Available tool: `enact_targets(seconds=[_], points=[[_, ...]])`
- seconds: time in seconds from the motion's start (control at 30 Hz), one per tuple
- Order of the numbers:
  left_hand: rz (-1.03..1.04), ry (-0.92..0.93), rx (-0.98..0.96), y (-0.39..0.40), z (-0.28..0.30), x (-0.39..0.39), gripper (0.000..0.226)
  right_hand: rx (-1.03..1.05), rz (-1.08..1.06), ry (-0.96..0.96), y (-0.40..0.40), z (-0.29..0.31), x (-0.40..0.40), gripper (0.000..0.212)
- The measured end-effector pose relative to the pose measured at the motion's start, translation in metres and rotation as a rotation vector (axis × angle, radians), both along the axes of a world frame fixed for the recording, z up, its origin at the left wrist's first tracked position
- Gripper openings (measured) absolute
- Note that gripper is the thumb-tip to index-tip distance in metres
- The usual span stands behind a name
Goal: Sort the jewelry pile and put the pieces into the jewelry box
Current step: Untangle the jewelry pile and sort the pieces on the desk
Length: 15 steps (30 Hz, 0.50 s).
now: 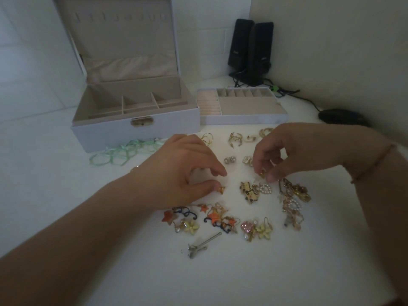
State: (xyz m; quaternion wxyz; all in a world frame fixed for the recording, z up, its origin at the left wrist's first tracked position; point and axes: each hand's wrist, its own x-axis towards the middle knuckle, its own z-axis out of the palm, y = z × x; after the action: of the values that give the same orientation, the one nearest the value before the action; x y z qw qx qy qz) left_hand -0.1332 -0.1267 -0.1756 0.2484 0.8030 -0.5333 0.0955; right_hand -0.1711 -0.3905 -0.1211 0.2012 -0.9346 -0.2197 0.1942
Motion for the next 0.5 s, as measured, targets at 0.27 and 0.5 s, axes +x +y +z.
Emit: enact_targets(seconds=[0.27,0.5], points=[[-0.037,-0.023,0.029,0.000,0.000,-0.004,0.025,-0.012,-0.062,-0.013,-0.005,-0.007,0.008,0.014],[-0.024,-0.042,0.071,-0.002,0.001,-0.004,0.018,0.046,-0.182,-0.057,-0.020,-0.003,0.008,0.018]])
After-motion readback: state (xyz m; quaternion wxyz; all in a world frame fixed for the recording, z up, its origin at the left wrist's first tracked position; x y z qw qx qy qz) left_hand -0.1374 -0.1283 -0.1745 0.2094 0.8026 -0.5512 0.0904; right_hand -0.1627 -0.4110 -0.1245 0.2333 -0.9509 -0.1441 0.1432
